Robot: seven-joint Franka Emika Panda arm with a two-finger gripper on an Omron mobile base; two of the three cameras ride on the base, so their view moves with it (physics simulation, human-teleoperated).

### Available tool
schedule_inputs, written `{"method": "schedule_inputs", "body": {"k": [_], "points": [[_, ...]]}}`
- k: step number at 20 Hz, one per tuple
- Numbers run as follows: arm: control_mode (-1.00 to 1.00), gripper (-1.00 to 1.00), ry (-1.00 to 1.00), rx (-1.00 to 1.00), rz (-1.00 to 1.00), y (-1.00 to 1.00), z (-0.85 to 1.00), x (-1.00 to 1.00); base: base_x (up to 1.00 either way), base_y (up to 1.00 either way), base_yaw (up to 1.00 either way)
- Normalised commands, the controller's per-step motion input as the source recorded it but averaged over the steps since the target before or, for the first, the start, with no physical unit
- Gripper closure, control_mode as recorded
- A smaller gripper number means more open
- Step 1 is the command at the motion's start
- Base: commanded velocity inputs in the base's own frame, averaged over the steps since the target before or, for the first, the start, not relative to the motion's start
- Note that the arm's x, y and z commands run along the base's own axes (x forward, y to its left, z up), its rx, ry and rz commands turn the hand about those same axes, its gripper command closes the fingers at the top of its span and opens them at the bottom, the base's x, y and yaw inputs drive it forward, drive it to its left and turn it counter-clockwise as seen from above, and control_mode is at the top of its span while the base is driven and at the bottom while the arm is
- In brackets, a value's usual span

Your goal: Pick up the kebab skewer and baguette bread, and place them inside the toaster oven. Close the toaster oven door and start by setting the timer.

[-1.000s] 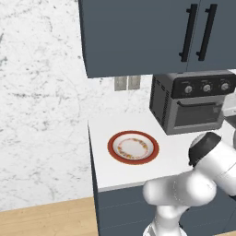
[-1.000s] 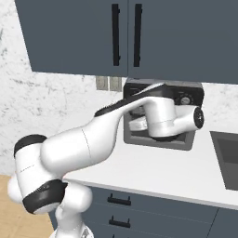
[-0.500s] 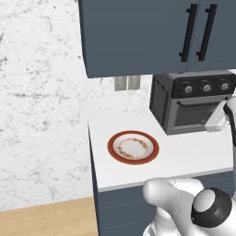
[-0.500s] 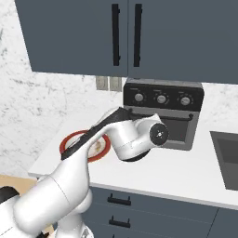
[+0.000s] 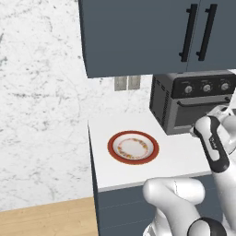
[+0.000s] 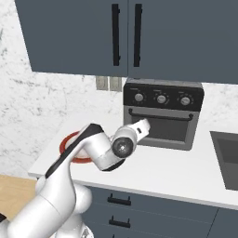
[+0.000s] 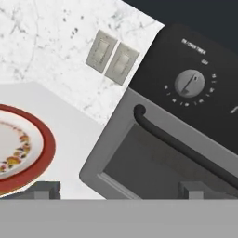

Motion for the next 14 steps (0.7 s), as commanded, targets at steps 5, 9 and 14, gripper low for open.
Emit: {"method": "schedule_inputs", "body": {"k": [5, 9, 14], "points": [[-1.0, -1.0, -0.14, -0.07, -0.15, -0.03, 0.01, 0.1, 0.0, 0.0, 0.0], [-1.0, -1.0, -0.11, -0.05, -0.12, -0.08, 0.0, 0.0, 0.0, 0.0, 0.0], [-1.0, -1.0, -0.1, -0.04, -0.1, -0.09, 0.13, 0.0, 0.0, 0.0, 0.0]]}}
